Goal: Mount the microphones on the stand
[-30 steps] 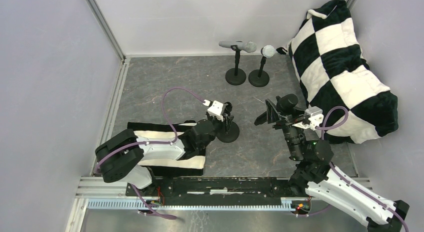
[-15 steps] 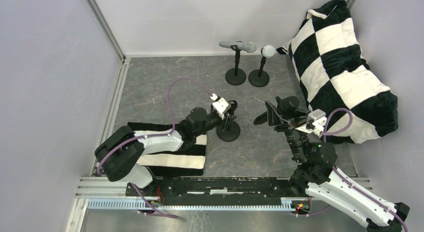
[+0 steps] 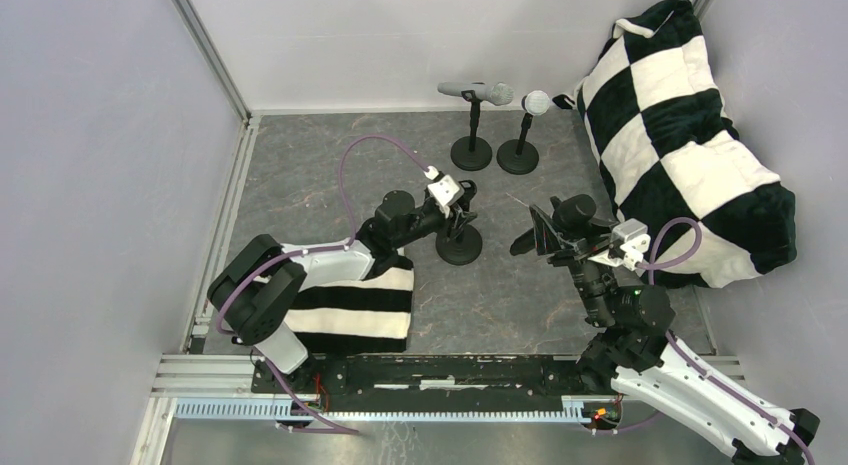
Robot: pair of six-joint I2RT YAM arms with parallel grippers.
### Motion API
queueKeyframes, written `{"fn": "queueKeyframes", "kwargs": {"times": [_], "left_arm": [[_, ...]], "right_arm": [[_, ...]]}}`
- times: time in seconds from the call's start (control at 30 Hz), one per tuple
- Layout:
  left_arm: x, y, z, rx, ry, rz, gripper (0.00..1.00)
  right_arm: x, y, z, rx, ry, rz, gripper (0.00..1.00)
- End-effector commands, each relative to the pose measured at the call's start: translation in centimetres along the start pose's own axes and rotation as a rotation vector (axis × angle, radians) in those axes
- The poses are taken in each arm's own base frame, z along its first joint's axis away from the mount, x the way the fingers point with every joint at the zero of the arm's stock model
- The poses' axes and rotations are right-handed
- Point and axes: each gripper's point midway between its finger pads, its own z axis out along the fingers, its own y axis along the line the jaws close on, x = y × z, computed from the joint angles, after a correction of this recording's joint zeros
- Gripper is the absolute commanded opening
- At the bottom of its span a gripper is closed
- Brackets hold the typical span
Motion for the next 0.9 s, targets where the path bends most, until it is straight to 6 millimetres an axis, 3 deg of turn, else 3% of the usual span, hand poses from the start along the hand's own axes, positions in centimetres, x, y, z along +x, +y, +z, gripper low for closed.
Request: {"fn": "queueKeyframes", "kwargs": {"times": [0.0,0.13,0.27,0.57,0.87], "left_arm": [[-2.0,0.6,-0.3,-0.051,-0.076,0.02,0.5],[-1.9,1.5,-1.0,-0.121,-0.075,-0.006,0.75],[-2.0,1.6,-1.7,-0.176,-0.083,-0.032,0.85],[-1.8,1.2,-3.0,-0.42,-0.098,-0.063,0.89],[-2.0,1.1,-1.6,-0.496,-0.123,-0.064,0.9]], "right_arm": [[-1.7,-0.4,0.1,0.02,-0.04,0.004,0.0],[-1.6,-0.3,0.1,0.014,-0.037,0.004,0.0],[-1.5,-0.3,0.1,0.011,-0.035,0.003,0.0],[-1.1,-0.3,-0.2,0.01,-0.027,0.0,0.0],[-1.3,-0.2,-0.2,-0.001,-0.028,0.002,0.0]]}}
